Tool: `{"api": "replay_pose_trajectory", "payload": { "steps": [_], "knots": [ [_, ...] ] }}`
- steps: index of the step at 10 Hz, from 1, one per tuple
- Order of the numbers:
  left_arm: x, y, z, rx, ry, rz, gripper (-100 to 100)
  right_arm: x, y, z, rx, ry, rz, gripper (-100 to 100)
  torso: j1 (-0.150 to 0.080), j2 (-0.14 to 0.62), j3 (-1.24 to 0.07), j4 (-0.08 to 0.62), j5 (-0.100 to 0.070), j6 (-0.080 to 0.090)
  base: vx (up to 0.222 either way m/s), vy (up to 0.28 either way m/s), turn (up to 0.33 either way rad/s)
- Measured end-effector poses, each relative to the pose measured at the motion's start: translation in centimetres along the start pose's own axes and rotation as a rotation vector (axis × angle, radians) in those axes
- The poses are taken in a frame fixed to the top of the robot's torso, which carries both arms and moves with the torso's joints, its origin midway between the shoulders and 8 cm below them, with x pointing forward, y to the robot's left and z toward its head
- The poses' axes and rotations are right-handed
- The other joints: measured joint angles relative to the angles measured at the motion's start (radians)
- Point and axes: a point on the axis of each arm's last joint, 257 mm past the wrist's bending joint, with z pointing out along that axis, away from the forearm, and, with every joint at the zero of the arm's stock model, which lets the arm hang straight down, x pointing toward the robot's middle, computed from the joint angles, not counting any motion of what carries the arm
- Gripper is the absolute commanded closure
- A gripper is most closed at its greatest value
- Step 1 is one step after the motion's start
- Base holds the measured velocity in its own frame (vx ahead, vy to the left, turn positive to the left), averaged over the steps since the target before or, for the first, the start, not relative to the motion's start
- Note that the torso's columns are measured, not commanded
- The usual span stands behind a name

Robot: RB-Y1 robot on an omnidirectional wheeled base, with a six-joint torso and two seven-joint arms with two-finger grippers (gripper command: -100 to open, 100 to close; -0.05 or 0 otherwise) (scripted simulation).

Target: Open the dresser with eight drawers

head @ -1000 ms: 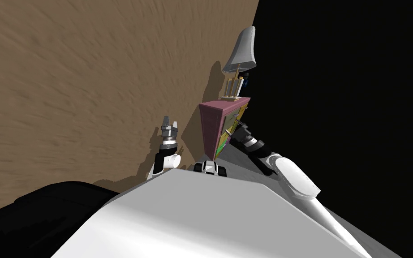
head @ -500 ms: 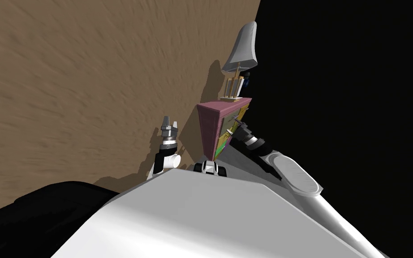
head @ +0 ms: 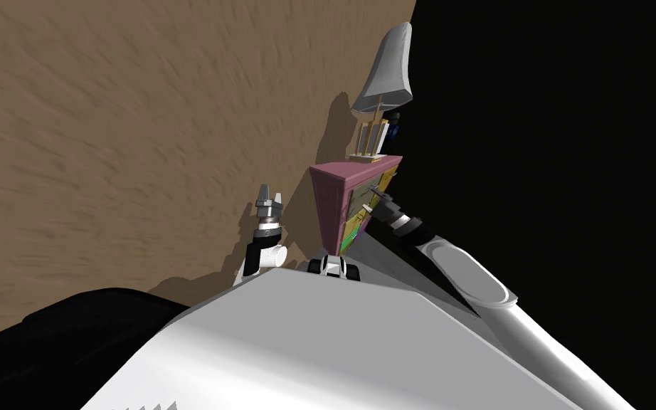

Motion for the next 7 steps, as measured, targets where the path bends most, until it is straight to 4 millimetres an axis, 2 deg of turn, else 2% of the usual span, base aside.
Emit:
{"api": "replay_pose_trajectory", "payload": {
  "steps": [4, 7],
  "knots": [
    [0.0, 0.0, 0.0, 0.0, 0.0, 0.0, 0, 0.96, -0.08, 0.23, -0.032, 0.001, -0.205, -100, 0.001, 0.0, 0.0, 0.0, 0.0, 0.0, -0.002, -0.027, 0.074],
    [0.0, 0.0, 0.0, 0.0, 0.0, 0.0, 0, 1.19, -0.18, 0.28, -0.041, -0.001, -0.273, -100, 0.0, -0.001, -0.001, 0.0, 0.0, 0.0, 0.001, 0.011, -0.03]
  ]
}}
